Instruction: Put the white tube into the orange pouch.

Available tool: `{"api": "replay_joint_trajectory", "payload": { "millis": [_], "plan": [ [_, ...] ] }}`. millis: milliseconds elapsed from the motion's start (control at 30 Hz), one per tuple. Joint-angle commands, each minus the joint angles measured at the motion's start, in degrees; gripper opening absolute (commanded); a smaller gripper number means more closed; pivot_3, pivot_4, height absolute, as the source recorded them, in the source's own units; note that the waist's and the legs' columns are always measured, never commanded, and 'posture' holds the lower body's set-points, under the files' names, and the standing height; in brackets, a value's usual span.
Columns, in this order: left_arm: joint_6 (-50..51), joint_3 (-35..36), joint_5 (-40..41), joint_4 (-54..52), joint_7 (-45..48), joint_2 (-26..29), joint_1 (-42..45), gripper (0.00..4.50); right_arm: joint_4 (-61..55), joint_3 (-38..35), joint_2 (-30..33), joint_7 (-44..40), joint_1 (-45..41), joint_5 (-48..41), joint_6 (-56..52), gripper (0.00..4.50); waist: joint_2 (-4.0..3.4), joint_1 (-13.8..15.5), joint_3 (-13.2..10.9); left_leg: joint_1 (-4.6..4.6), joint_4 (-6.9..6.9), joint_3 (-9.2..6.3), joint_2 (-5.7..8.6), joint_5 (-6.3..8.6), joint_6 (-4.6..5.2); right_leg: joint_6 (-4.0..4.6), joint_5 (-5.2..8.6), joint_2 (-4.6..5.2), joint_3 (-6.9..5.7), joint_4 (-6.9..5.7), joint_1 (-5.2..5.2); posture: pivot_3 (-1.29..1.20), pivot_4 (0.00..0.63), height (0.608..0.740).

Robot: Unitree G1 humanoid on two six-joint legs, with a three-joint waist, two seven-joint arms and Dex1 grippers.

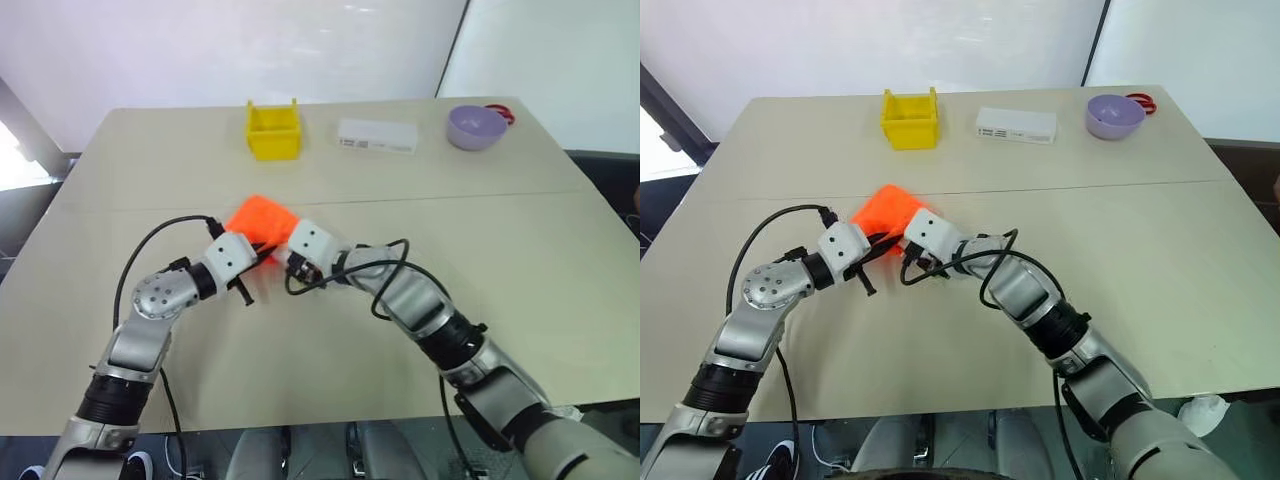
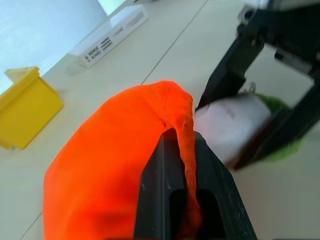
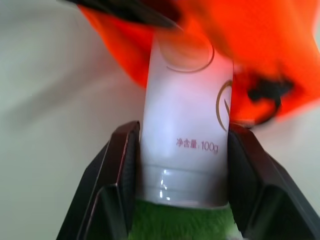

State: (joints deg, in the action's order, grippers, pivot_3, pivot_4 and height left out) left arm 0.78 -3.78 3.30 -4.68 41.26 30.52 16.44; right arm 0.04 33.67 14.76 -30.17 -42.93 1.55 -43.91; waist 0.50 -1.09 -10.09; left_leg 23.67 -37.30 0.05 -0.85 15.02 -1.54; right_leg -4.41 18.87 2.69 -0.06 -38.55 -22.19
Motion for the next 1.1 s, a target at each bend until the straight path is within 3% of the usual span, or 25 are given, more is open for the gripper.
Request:
{"api": "replay_joint_trajectory", "payload": {
  "millis": [33, 133, 233, 467, 600, 800, 1000, 1033, 1100],
  "plan": [
    [0.5, 1.4, 2.2, -2.7, 0.1, 0.0, 0.7, 0.0, 0.6, 1.4, 1.6, -0.2, -1.2, 4.5, 5.3, 1.81, 0.0, 0.0, 0.0, 0.0, 0.0, 0.0, 0.0, 0.0, 0.0, 0.0, 0.0, 0.0, 0.0, 0.0, -0.01, 0.0, 0.15, 0.74],
    [-0.4, 1.3, 1.1, -1.7, -0.2, 0.8, 0.3, 0.0, 1.4, 2.2, 2.0, -0.4, -1.3, 7.0, 7.7, 1.81, 0.0, 0.2, 0.0, 0.01, -0.02, 0.0, 0.02, 0.0, 0.0, 0.0, 0.0, 0.01, 0.0, 0.0, 0.01, 0.0, 0.15, 0.74],
    [-1.0, 0.1, 1.3, -1.7, 0.4, 0.5, -0.3, 0.0, 3.4, -2.1, -4.1, 0.9, -2.9, 4.4, 4.9, 1.81, 0.0, -0.2, 0.0, 0.01, -0.04, 0.0, 0.02, 0.0, 0.0, 0.0, 0.0, 0.0, 0.0, -0.01, 0.01, 0.0, 0.15, 0.74],
    [0.7, -0.5, 1.1, -2.8, -0.3, -0.5, 0.9, 0.0, 11.3, 0.1, -7.1, 0.0, -5.6, 7.5, 8.1, 1.81, 0.0, 0.1, 0.0, 0.01, -0.07, 0.01, 0.01, -0.14, -0.1, 0.03, 0.0, 0.01, 0.0, -0.38, -0.13, 0.0, 0.15, 0.74],
    [0.7, -0.7, 0.9, -3.1, 0.1, -0.1, 0.8, 0.0, 12.9, -4.0, -10.6, 0.4, -6.6, 5.5, 6.6, 1.81, 0.0, -0.1, 0.0, 0.01, -0.12, 0.01, 0.02, -0.19, -0.11, 0.03, 0.0, 0.01, 0.01, -0.49, -0.17, 0.0, 0.15, 0.74],
    [0.6, -0.9, 0.3, -2.4, -0.5, 0.0, 1.0, 0.0, 15.8, -0.1, -9.8, -1.4, -6.9, 9.4, 10.2, 1.81, 0.0, -0.1, 0.0, 0.01, -0.11, 0.01, 0.01, -0.29, -0.16, 0.11, -0.05, 0.0, 0.01, -0.58, -0.23, 0.0, 0.15, 0.74],
    [0.6, -0.6, 0.1, -2.1, -0.4, 0.3, 0.5, 0.0, 15.9, -3.2, -11.5, -2.0, -6.4, 7.7, 10.1, 1.81, 0.0, -0.1, 0.0, 0.01, -0.09, 0.01, 0.01, -0.31, -0.16, 0.13, -0.06, -0.01, 0.01, -0.58, -0.24, 0.0, 0.15, 0.74],
    [0.5, -0.7, -0.1, -2.1, -0.5, 0.3, 0.4, 0.0, 15.9, -3.7, -11.8, -2.1, -6.3, 7.3, 10.0, 2.87, 0.0, -0.1, 0.0, 0.01, -0.08, 0.01, 0.0, -0.31, -0.17, 0.13, -0.06, -0.01, 0.01, -0.59, -0.25, 0.0, 0.15, 0.74],
    [0.7, -0.8, -0.2, -2.1, -0.6, 0.1, 0.4, 0.0, 15.4, -4.0, -11.9, -1.7, -6.3, 7.7, 10.7, 3.76, 0.0, -0.1, 0.0, 0.01, -0.08, 0.01, 0.0, -0.31, -0.17, 0.13, -0.06, -0.01, 0.01, -0.59, -0.26, 0.0, 0.15, 0.74]
  ]
}}
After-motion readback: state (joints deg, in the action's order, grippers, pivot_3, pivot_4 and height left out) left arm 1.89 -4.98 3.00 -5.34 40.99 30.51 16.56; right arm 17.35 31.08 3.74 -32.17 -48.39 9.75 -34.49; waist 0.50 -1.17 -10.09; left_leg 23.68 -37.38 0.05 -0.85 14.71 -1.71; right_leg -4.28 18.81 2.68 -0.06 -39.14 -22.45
